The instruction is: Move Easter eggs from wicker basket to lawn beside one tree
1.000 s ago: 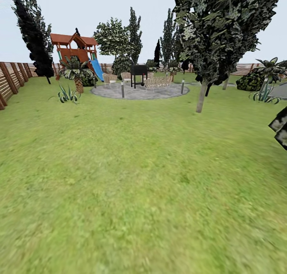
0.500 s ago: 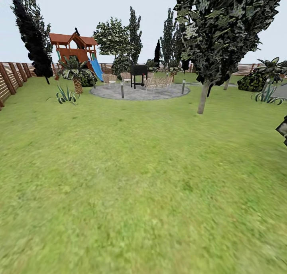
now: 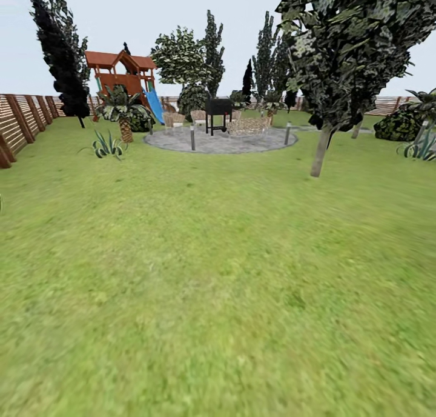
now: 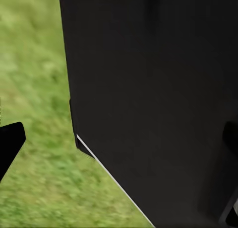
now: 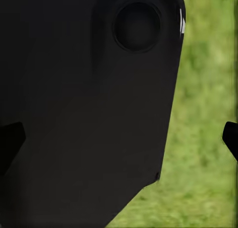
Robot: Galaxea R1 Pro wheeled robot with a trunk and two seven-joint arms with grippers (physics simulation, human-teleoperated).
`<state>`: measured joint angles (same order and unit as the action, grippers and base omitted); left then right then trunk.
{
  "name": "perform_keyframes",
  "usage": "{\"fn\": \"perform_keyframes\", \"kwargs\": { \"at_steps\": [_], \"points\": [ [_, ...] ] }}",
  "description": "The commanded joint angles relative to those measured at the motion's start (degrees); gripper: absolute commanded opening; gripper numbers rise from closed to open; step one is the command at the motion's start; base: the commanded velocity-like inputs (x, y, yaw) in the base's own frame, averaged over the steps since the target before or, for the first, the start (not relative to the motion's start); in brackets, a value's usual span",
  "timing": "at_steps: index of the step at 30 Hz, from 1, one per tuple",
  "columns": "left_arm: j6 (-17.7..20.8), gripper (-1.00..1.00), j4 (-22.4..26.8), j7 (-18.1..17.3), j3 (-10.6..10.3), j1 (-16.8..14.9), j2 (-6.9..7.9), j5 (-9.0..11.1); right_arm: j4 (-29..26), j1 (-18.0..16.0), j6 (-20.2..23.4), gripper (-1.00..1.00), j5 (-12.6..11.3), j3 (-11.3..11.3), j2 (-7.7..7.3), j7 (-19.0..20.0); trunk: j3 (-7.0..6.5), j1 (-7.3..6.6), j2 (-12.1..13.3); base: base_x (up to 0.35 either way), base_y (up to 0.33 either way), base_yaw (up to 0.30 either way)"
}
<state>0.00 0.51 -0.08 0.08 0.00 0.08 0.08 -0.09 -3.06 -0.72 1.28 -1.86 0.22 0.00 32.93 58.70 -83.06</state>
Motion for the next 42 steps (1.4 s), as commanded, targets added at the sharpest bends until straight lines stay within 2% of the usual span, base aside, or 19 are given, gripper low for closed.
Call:
{"fn": "perform_keyframes", "kwargs": {
  "at_steps": [1, 42],
  "points": [
    [0.0, 1.0, 0.1, 0.0, 0.0, 0.0, 0.0, 0.0, 0.0, 0.0, -0.1, 1.0, 0.1, -0.2, -0.05, 0.0, 0.04, 0.03, 0.0, 0.321, 0.0, 0.044],
    [0.0, 1.0, 0.0, 0.3, 0.1, 0.0, 0.0, 0.0, -0.1, 0.0, -0.1, 1.0, 0.0, 0.0, -0.34, -0.1, 0.04, 0.03, 0.0, 0.321, 0.0, 0.002]
  ]
}}
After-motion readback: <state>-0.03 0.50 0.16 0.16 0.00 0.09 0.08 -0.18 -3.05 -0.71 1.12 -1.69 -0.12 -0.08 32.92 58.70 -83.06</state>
